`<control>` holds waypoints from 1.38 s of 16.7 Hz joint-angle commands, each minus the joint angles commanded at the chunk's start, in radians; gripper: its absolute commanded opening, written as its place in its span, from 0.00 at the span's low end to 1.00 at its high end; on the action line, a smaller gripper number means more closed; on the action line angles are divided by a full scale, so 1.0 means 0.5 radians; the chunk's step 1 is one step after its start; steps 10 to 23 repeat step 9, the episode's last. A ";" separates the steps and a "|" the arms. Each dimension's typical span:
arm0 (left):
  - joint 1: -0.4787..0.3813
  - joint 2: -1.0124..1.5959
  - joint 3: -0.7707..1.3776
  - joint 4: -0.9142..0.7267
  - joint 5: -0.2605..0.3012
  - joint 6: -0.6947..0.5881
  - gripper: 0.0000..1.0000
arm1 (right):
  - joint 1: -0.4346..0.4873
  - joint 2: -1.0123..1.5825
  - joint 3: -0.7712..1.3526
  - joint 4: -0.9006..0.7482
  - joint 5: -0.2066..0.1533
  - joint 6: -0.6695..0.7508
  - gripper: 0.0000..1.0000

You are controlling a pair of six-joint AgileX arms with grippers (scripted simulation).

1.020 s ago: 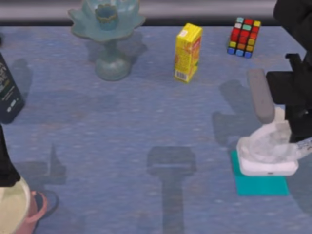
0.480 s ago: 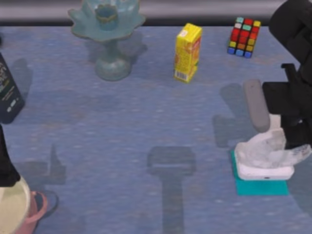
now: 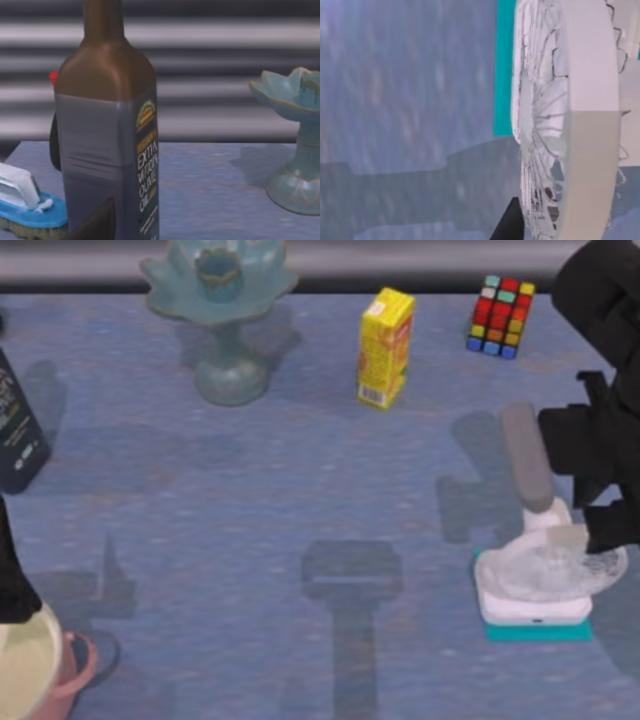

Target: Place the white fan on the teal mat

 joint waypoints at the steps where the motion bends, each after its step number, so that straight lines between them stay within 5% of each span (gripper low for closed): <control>1: 0.000 0.000 0.000 0.000 0.000 0.000 1.00 | 0.000 0.000 0.000 0.000 0.000 0.000 0.83; 4: 0.000 0.000 0.000 0.000 0.000 0.000 1.00 | 0.000 0.000 0.000 0.000 0.000 0.000 1.00; 23: 0.000 0.000 0.000 0.000 0.000 0.000 1.00 | 0.000 0.000 0.000 0.000 0.000 0.000 1.00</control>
